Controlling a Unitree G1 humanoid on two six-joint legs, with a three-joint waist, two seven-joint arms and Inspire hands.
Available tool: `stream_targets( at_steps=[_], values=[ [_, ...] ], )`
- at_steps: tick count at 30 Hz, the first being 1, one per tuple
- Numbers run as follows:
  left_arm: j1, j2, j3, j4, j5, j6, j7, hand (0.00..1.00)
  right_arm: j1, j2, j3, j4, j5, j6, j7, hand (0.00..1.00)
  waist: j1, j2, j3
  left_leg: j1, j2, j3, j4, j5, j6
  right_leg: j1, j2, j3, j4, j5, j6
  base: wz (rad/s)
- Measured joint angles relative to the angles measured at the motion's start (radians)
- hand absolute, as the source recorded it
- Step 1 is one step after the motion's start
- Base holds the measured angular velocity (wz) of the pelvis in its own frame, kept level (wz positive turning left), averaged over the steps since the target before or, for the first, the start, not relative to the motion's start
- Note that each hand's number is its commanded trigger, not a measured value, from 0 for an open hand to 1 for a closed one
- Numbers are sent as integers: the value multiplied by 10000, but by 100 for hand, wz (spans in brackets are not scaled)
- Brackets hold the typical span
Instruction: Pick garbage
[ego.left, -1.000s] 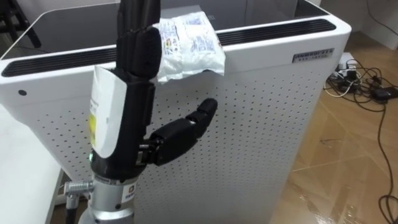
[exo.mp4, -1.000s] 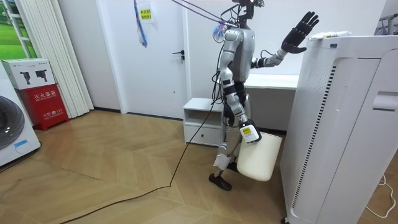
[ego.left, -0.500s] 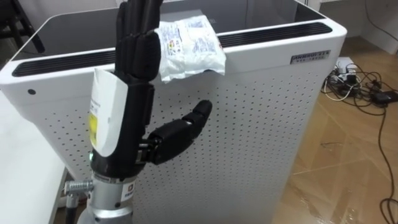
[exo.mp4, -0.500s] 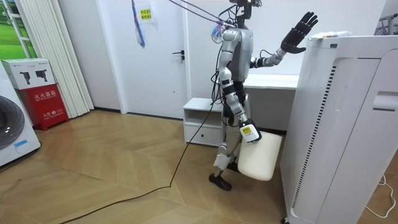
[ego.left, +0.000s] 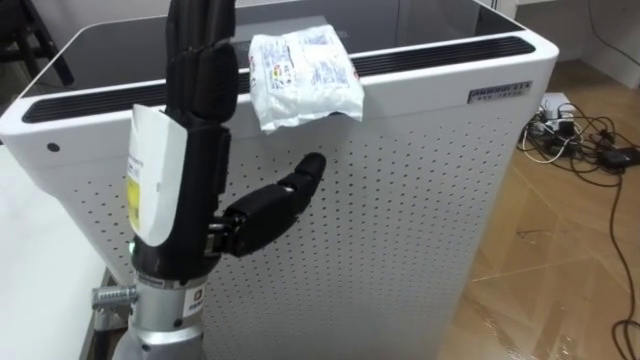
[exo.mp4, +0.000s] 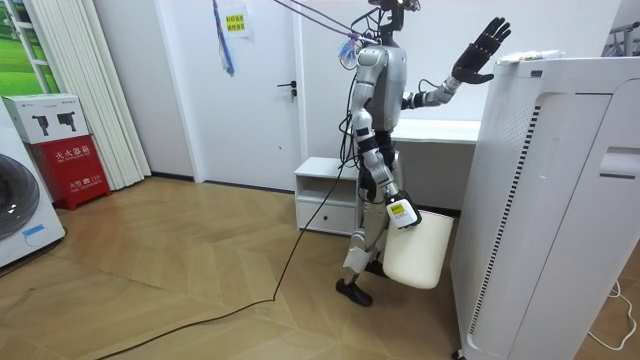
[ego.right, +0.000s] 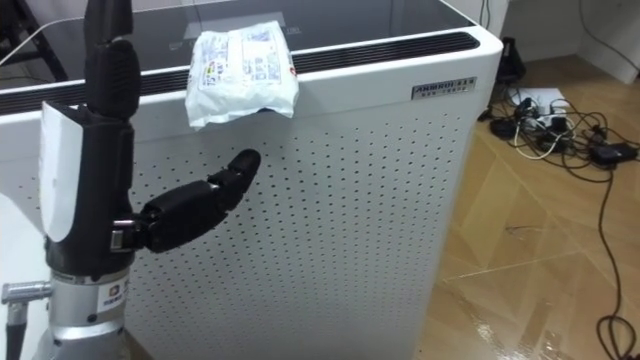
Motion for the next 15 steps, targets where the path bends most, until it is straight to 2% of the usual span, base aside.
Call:
stream_targets(
  at_steps=[7, 10, 15],
  values=[
    [-44, -17, 23, 84, -8, 154, -1, 0, 0, -8, 0, -86, 9, 2, 109, 100, -90, -3, 17, 3, -8, -28, 4, 0, 0, 24, -3, -31, -6, 0, 0, 1],
    [-215, -27, -12, 389, -11, 310, -1, 0, -1, -14, 0, -89, 2, 15, 119, 100, -113, 26, 59, -1, -9, -41, 20, 0, 0, 30, -2, -42, -5, 0, 0, 1],
    [-408, -49, -89, 757, -6, 644, -3, 0, -6, -22, -6, -215, -4, 327, 208, 100, -198, 81, 77, -48, -9, -20, 3, -1, 0, -116, -6, 12, -1, -4, 6, -2]
  ],
)
